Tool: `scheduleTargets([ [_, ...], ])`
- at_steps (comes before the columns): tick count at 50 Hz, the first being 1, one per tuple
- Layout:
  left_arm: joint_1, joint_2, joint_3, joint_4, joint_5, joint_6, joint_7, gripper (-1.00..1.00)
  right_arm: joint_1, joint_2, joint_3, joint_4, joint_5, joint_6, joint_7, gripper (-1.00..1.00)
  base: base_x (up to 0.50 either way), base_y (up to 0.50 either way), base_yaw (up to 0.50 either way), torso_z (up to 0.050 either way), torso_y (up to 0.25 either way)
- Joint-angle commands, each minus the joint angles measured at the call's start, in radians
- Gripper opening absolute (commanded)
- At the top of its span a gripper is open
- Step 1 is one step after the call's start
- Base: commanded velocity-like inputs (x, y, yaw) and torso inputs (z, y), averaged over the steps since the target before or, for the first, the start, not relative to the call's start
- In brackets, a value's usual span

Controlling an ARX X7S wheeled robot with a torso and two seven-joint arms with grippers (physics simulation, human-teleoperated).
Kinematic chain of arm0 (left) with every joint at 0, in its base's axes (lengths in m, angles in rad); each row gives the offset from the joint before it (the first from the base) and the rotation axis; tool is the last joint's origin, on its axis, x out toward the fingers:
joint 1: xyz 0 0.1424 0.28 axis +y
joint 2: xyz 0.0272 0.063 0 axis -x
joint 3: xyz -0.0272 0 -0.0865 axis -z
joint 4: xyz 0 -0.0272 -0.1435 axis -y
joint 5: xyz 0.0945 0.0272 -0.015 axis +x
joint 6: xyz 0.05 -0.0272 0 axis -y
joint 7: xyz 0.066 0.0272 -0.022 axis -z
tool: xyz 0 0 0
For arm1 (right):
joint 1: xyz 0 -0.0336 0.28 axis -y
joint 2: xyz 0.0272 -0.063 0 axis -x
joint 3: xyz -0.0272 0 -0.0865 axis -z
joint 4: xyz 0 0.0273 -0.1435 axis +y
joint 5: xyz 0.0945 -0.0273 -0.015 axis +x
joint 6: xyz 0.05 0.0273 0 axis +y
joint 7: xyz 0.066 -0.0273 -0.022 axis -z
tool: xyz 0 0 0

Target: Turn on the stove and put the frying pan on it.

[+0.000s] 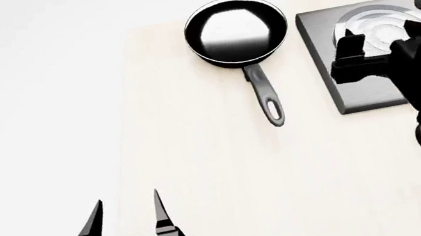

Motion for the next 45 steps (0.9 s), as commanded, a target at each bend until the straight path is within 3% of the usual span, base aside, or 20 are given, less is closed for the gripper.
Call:
scheduleTargets([
  [1, -0.001, -0.002, 0.003, -0.002, -0.004, 0.000, -0.001, 1.00, 0.170, -0.117, -0.026, 0.140, 0.120, 0.139, 0.016, 1.00, 0.00, 0.00, 0.00, 0.000, 0.000],
  [23, -0.006, -0.004, 0.010, -0.007, -0.008, -0.006, -0.006, 1.00, 0.319, -0.236, -0.142, 0.447, 0.106, 0.145, -0.068, 1.00, 0.00, 0.00, 0.00, 0.000, 0.000],
  [45, -0.007, -0.008, 0.017, -0.008, -0.012, -0.001, -0.006, 1.00, 0.374, -0.260, -0.248, 0.676, 0.009, 0.051, -0.153, 1.00, 0.00, 0.00, 0.00, 0.000, 0.000],
])
